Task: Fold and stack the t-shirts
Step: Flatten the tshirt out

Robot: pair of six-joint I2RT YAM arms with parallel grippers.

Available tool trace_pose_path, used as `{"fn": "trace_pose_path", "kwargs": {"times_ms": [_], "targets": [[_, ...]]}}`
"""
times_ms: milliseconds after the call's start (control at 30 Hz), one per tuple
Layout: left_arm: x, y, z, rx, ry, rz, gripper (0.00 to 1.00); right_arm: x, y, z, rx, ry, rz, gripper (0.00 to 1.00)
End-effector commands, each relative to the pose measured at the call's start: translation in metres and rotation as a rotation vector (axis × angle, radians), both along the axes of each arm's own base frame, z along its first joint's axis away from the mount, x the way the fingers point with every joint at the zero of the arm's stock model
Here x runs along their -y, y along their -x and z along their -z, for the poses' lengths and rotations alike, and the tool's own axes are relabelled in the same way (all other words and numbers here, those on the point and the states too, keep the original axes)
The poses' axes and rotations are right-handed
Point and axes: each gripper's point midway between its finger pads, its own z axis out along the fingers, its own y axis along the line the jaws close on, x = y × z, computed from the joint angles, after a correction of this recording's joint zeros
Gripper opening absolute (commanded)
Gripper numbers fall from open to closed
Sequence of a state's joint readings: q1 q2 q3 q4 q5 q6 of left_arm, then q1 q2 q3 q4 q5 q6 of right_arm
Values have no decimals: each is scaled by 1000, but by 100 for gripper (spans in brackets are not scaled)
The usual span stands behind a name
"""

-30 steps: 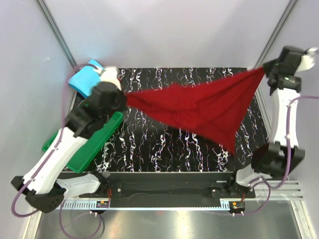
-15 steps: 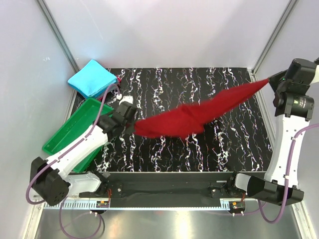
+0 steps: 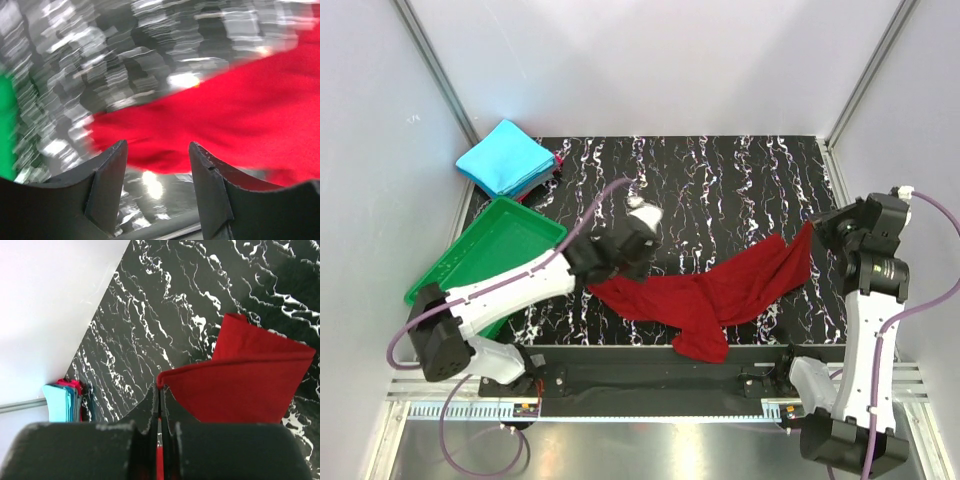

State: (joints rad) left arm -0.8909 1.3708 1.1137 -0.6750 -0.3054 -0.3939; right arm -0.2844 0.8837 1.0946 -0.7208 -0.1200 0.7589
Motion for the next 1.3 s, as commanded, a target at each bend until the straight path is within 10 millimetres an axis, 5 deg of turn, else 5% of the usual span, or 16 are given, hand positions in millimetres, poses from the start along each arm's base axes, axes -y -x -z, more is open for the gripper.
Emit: {"fn": "trace_pose_path", "kwargs": {"times_ms": [0, 100, 200, 367, 600, 767, 867, 900, 1000, 1133, 1267], "targets": [[95, 19, -48, 135, 167, 296, 58, -6, -1, -31, 148, 4, -21, 0], [133, 46, -21, 181, 55, 478, 59, -10, 1, -27, 141, 0, -46, 0], [153, 48, 5, 187, -46, 505, 59, -14, 1, -18, 124, -14, -63, 0], [163, 52, 46, 151, -133, 509, 59, -18, -1, -7, 108, -42, -82, 0], [182, 64, 77, 122, -184, 545, 62, -16, -1, 12, 85, -48, -67, 0], [187, 68, 80, 103, -159, 546, 59, -15, -2, 19, 77, -50, -62, 0], [185, 62, 86, 118, -197, 530, 35, -14, -3, 21, 72, -48, -56, 0], [181, 61, 87, 121, -213, 521, 16, -13, -2, 23, 69, -49, -53, 0], [170, 51, 77, 160, -236, 445, 1, -10, -2, 24, 66, -37, -39, 0], [162, 49, 52, 120, -133, 404, 0, -8, -5, 36, 31, -47, -29, 0], [135, 21, 11, 141, -64, 278, 0, -7, -5, 46, 9, -57, -22, 0]]}}
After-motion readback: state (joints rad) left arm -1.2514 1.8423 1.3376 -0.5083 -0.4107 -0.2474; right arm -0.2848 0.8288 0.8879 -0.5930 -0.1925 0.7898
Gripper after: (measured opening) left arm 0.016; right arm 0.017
